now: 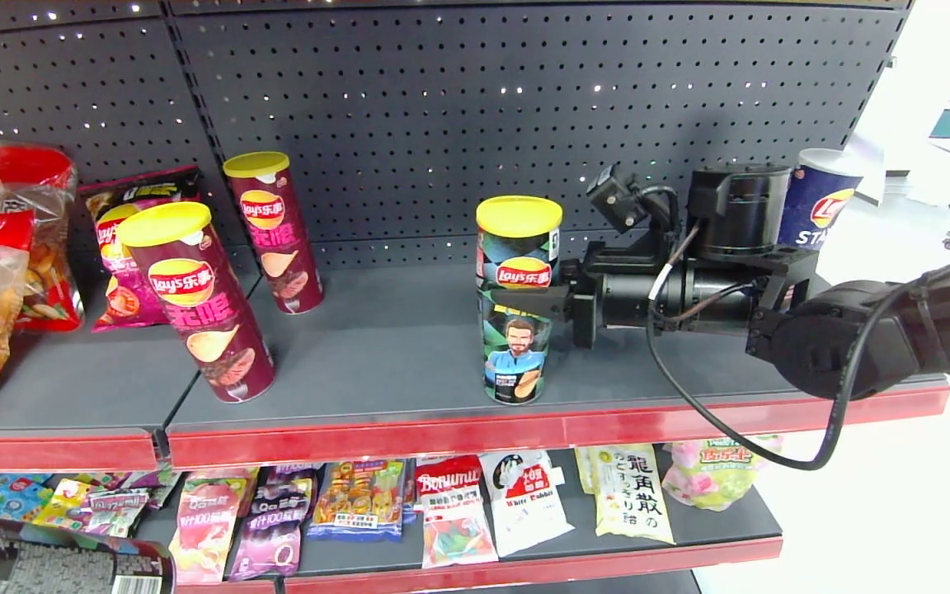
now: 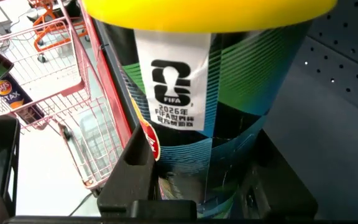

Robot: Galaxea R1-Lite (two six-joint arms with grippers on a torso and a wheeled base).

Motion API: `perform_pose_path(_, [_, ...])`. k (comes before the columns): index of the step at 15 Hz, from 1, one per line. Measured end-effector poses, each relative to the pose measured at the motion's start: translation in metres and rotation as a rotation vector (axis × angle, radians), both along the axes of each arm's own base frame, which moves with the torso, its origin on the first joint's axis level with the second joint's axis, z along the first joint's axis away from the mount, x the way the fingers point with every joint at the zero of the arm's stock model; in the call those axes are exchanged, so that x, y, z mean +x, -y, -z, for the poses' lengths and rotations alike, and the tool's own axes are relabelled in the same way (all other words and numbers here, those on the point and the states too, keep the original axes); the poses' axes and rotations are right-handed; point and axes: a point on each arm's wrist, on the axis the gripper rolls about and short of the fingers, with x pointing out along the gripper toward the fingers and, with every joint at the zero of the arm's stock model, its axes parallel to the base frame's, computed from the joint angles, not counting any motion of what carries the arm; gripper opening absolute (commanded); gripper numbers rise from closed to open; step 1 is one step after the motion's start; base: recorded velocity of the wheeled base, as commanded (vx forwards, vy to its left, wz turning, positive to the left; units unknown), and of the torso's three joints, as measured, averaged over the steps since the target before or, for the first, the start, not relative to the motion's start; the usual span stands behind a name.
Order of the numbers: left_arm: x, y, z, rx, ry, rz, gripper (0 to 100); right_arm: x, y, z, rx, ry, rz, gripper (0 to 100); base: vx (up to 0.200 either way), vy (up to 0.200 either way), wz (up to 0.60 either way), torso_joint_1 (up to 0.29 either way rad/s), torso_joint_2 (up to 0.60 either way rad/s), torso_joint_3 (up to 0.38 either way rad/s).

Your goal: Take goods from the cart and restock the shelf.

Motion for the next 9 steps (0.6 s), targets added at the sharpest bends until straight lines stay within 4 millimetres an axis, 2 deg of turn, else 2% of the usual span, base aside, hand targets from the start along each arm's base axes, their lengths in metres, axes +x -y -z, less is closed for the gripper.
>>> perform_pose_path(9, [-0.0002,0.0000,-0.0004,-0.001,0.002,0.001,0,-0.0035,-0.0036,0.0057,-0.012,-0.011,-0.003,0,0.000,0.000,0.00,0.000,0.00,0.000])
